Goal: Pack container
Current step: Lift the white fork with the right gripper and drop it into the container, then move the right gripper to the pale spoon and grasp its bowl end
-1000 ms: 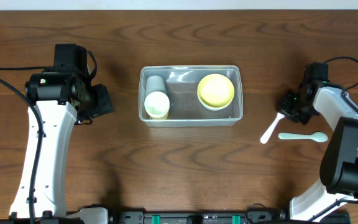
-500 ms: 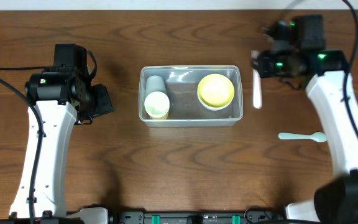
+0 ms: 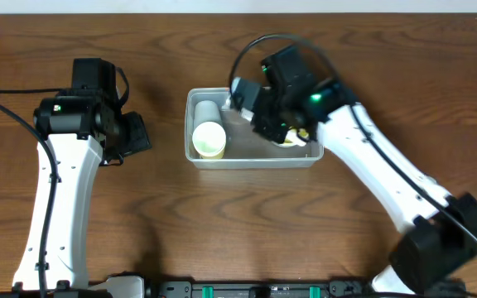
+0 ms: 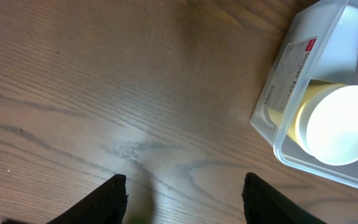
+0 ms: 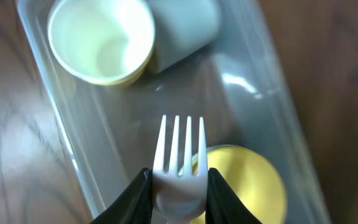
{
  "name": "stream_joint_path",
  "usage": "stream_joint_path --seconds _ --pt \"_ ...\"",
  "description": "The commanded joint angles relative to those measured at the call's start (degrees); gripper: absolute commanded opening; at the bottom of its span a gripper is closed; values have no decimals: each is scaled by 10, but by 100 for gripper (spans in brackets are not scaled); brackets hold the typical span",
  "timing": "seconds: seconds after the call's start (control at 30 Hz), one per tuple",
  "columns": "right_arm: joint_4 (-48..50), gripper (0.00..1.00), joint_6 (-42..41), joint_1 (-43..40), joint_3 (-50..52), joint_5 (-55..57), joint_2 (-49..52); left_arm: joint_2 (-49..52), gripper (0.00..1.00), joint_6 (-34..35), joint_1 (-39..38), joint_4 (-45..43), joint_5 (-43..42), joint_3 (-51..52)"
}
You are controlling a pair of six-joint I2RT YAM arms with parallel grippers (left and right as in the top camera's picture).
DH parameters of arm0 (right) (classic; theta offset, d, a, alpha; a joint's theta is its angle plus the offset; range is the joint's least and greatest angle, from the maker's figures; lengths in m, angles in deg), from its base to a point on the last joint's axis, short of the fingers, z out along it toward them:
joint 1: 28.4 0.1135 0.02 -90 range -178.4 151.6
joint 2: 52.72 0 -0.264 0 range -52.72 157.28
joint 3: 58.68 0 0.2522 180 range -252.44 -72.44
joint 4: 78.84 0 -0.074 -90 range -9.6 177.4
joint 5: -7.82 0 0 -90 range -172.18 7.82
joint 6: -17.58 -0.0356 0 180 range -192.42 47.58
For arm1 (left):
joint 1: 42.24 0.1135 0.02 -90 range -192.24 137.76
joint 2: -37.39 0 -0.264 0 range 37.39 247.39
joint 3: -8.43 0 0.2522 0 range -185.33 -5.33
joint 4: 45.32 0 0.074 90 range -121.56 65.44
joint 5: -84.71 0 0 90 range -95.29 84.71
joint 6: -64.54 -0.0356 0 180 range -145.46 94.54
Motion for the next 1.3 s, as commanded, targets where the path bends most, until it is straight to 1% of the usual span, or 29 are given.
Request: stream_joint_path --seconds 0.0,0.07,0.13,0.17,0.2,0.23,0.27,0.3,0.37,0.47,0.53,0.63,0.7,0.73,0.83,0.93,0.97,1.03,1.07,1.13,1.27 --pt "-9 4 37 10 3 10 32 0 61 -5 3 2 1 2" --pt "-16 5 37 12 3 10 44 0 61 -5 3 2 1 2" --pt "-23 9 35 13 3 10 49 0 61 -5 3 1 1 2" --pt "-25 15 30 14 3 10 49 0 61 -5 3 0 1 2" --pt "-26 35 23 14 3 10 49 0 61 -5 3 -1 1 2" --pt "-25 58 12 14 3 10 48 0 61 -5 3 -1 1 2" --pt "-24 74 1 14 3 10 48 0 61 -5 3 -1 1 2" --pt "-22 80 -12 14 3 10 48 0 61 -5 3 -1 1 2" --pt "-19 81 -25 13 3 10 47 0 61 -5 3 0 1 2" --pt "-16 78 -47 13 1 12 41 0 61 -5 3 0 1 2" --pt "-6 77 -87 10 1 28 30 0 61 -5 3 0 1 2" --pt "17 77 -211 -5 1 115 2 0 61 -5 3 0 1 2" --pt "20 77 -322 -29 1 190 -31 0 61 -5 3 0 1 2" --pt "16 76 -361 -43 1 209 -45 0 61 -5 3 1 1 2" --pt "-13 76 -506 -104 1 246 -91 0 61 -5 3 2 1 2" --pt "-77 76 -671 -193 1 246 -128 0 61 -5 3 3 1 2" --pt "-105 78 -724 -229 1 240 -136 0 61 -5 3 4 1 2" --pt "-153 96 -819 -298 1 223 -141 0 61 -5 3 5 1 2" --pt "-172 99 -848 -334 2 207 -140 0 61 -5 3 5 1 2" --pt "-191 99 -869 -398 9 174 -135 0 61 -5 3 5 1 2" --pt "-190 99 -871 -496 43 136 -123 0 61 -5 3 5 1 2"
